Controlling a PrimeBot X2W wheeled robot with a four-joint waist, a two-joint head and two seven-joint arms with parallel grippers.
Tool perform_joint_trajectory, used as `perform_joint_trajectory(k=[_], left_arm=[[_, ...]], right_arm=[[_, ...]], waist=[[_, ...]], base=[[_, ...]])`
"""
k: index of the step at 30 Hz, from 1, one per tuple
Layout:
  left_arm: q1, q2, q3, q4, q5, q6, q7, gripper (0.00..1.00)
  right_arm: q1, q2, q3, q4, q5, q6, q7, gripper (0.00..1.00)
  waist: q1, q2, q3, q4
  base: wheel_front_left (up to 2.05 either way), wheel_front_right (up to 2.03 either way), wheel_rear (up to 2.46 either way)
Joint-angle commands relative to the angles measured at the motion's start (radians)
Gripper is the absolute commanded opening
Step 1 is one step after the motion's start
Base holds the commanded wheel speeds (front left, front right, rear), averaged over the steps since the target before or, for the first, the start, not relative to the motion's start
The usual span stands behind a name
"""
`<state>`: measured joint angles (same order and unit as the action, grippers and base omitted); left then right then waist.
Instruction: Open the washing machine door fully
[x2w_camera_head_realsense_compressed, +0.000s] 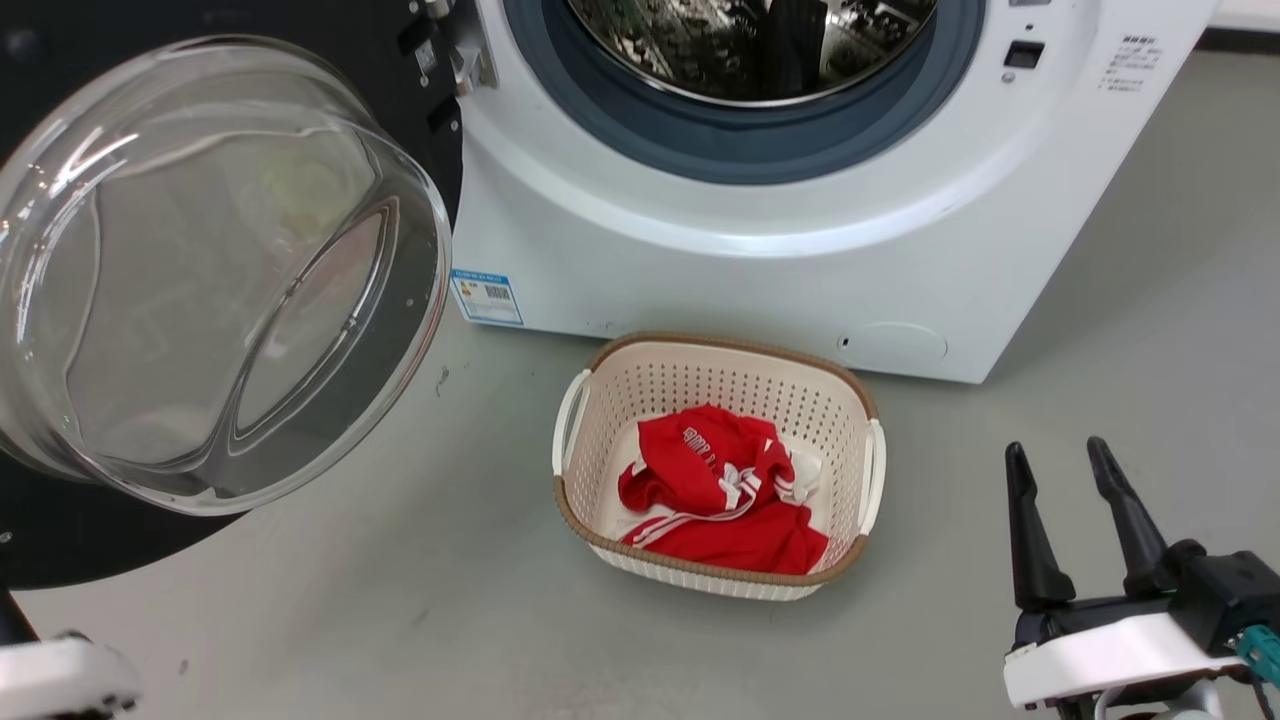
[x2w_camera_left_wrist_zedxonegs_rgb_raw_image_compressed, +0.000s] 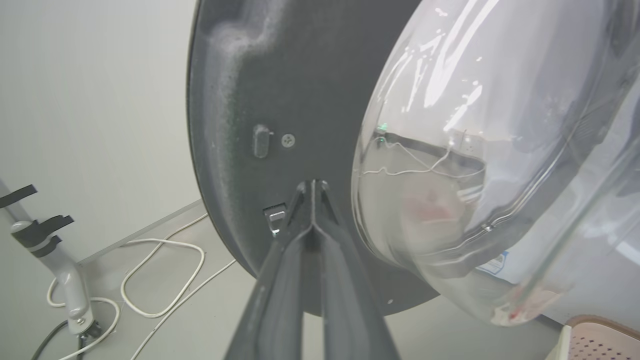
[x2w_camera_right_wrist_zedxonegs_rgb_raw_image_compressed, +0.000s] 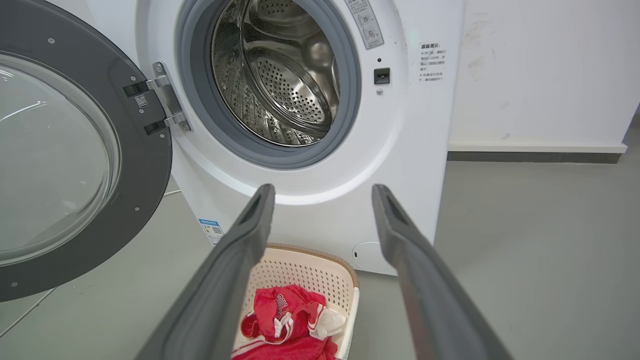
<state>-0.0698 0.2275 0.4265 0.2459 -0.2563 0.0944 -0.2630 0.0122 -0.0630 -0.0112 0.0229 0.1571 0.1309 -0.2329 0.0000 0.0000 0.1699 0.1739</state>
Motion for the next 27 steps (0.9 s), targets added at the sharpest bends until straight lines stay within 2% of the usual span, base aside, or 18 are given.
perform_joint_trajectory(k=[1,5,8,9,10,11,12,13,21,27], left_arm=[[0.042,-0.033,0.011,-0.037,0.021,-0.012,-0.002,0.00],[0.115,-0.112,0.009,-0.121,0.067,-0.043,-0.002,0.00],[0.150,-0.138,-0.013,-0.158,0.091,-0.057,-0.002,0.00],[0.166,-0.149,-0.024,-0.179,0.099,-0.058,-0.002,0.07],[0.183,-0.157,-0.033,-0.198,0.105,-0.056,-0.002,0.39],[0.201,-0.165,-0.050,-0.217,0.108,-0.055,-0.002,0.58],[0.219,-0.171,-0.071,-0.231,0.114,-0.058,-0.002,0.88],[0.231,-0.174,-0.092,-0.242,0.113,-0.060,-0.003,1.00],[0.294,-0.176,-0.235,-0.321,0.092,0.004,-0.003,1.00],[0.262,-0.177,-0.327,-0.328,0.127,-0.005,-0.003,1.00]], right_arm=[[0.010,0.006,0.002,0.008,0.003,0.000,-0.005,1.00],[0.028,0.010,0.005,0.024,0.002,0.000,-0.010,1.00],[0.035,0.012,0.003,0.029,-0.003,0.000,-0.011,1.00],[0.038,0.012,0.002,0.029,-0.005,0.000,-0.012,1.00],[0.041,0.013,0.003,0.030,-0.006,0.000,-0.011,1.00],[0.047,0.013,0.003,0.031,-0.006,0.000,-0.011,1.00],[0.053,0.013,0.002,0.030,-0.009,0.000,-0.010,1.00],[0.056,0.013,0.001,0.030,-0.010,0.000,-0.010,1.00],[0.087,0.014,-0.001,0.029,0.002,0.000,-0.007,1.00],[0.080,0.014,-0.001,0.017,-0.007,0.000,0.000,1.00]], waist=[[0.0000,0.0000,-0.029,-0.002],[0.0000,0.0000,-0.073,-0.002],[0.0000,0.0000,-0.092,-0.003],[0.0000,0.0000,-0.100,-0.005],[0.0000,0.0000,-0.109,-0.008],[0.0000,0.0000,-0.118,-0.009],[0.0000,0.0000,-0.123,-0.010],[0.0000,0.0000,-0.130,-0.010],[0.0000,0.0000,-0.168,-0.004],[0.0000,0.0000,-0.173,-0.044]], base=[[0.00,0.00,0.00],[0.00,0.00,0.00],[0.00,0.00,0.00],[0.00,0.00,0.00],[0.00,0.00,0.00],[0.00,0.00,0.00],[0.00,0.00,0.00],[0.00,0.00,0.00],[0.00,0.00,0.00],[0.00,0.00,0.00]])
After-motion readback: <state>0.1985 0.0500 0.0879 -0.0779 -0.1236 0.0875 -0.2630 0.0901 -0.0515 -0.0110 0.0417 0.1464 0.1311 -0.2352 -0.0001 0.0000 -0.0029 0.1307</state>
